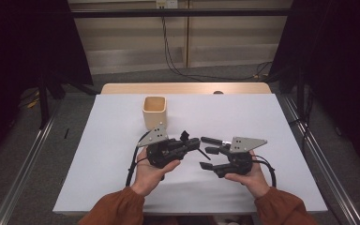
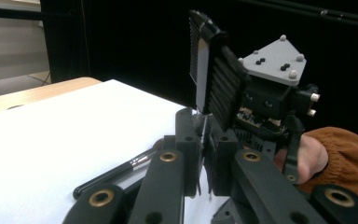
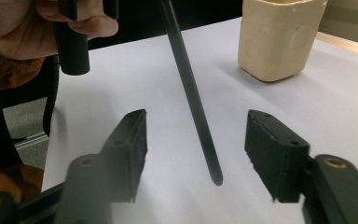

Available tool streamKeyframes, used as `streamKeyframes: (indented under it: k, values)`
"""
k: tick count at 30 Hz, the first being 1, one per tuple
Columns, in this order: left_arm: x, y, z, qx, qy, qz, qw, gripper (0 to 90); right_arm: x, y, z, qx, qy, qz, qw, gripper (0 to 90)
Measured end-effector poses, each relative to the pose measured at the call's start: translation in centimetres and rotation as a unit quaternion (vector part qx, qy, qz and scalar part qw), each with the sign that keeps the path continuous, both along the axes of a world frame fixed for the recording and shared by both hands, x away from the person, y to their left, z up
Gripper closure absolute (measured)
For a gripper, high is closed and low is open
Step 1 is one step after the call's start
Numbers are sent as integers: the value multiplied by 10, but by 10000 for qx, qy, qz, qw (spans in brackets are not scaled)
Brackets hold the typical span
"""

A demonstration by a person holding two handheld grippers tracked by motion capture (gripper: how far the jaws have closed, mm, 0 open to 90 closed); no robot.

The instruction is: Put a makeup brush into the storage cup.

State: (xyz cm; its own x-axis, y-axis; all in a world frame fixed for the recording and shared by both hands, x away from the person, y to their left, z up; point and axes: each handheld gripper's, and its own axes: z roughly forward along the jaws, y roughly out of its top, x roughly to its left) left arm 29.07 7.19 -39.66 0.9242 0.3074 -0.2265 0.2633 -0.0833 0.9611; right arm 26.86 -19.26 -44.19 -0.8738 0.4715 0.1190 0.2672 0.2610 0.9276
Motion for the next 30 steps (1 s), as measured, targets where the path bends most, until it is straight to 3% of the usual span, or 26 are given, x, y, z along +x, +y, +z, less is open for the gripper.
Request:
streamKeyframes:
  k: [7,15,22,30]
  values:
    - [2,1,0,33,36,61,10000,854,0,0,0,-2,64,-81,9999,261]
    - [5,6,0,52,56,118,9999,854,2,-4,2,102,102,-240,9996,38]
    - [7,12,0,176,78,155,9997,854,1,-7,3,116,32,-372,9992,15]
    - [11,23,3,208,157,269,9993,854,0,-7,3,-23,-170,-901,9958,24]
